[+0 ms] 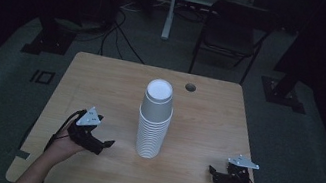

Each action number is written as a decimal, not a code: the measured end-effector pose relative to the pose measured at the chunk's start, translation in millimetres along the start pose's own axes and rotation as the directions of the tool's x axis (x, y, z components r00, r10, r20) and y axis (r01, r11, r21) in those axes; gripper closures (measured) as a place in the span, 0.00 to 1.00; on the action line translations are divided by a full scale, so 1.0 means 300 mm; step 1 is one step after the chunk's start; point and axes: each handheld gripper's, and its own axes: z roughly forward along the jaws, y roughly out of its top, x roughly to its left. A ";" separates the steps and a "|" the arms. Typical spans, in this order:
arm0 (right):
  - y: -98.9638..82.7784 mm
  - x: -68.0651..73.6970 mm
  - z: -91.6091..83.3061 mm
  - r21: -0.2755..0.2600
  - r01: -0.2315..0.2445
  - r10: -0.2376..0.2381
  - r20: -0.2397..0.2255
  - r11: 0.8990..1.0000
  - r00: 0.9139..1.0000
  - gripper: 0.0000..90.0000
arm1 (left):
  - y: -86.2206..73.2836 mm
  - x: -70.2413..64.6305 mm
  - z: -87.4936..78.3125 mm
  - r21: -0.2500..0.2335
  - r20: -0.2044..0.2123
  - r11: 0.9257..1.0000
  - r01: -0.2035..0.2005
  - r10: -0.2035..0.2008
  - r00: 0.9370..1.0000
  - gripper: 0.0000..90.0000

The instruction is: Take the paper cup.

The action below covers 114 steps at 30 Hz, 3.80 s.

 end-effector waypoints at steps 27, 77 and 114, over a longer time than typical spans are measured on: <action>0.000 0.000 0.000 0.000 0.000 0.000 0.000 1.000 1.000 0.13 | 0.261 -0.075 -0.021 -0.155 0.107 0.983 -0.097 0.114 0.988 0.00; 0.001 -0.001 -0.001 0.001 -0.008 0.008 0.005 1.000 1.000 0.13 | 0.436 -0.115 0.068 -0.282 0.235 0.956 -0.080 0.150 0.960 0.06; 0.303 0.103 -0.201 -0.199 0.039 -0.064 -0.121 0.979 0.991 0.15 | 0.442 -0.116 0.066 -0.266 0.232 0.961 -0.079 0.143 0.962 0.06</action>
